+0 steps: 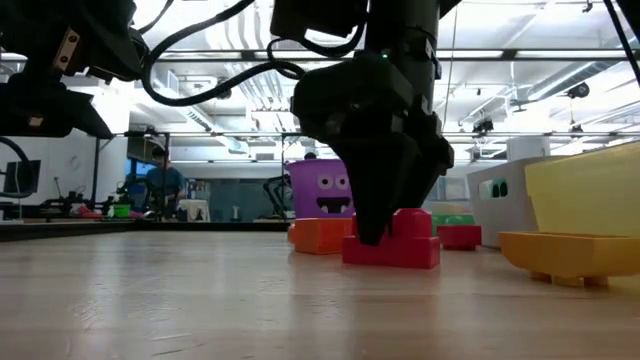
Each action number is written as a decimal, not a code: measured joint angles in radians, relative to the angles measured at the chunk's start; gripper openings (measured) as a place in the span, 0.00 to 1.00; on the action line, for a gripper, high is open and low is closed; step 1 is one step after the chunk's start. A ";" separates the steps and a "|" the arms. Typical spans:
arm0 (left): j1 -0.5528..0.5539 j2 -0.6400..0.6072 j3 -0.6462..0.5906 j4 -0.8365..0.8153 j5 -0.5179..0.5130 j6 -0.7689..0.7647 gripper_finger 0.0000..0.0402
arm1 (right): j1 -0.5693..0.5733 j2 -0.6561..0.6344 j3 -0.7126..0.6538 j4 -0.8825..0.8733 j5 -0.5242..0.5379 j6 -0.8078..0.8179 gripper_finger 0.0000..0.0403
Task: Pick & Place Toys
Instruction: Put the red game piece into the transparent bin
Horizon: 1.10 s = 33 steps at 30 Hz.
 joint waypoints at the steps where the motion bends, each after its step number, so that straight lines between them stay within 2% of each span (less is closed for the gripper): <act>1: 0.000 0.000 0.000 0.000 0.000 0.000 0.68 | 0.000 0.000 -0.001 0.000 -0.012 0.001 0.56; 5: 0.000 0.000 0.000 -0.001 0.000 0.000 0.68 | 0.003 0.000 -0.008 0.005 -0.043 0.002 0.50; 22: 0.000 0.000 0.000 -0.010 0.000 0.000 0.68 | 0.007 -0.001 -0.039 0.033 -0.048 0.001 0.32; 33: 0.002 0.000 0.000 -0.012 0.000 -0.001 0.68 | 0.015 -0.004 -0.018 0.017 -0.046 -0.003 0.31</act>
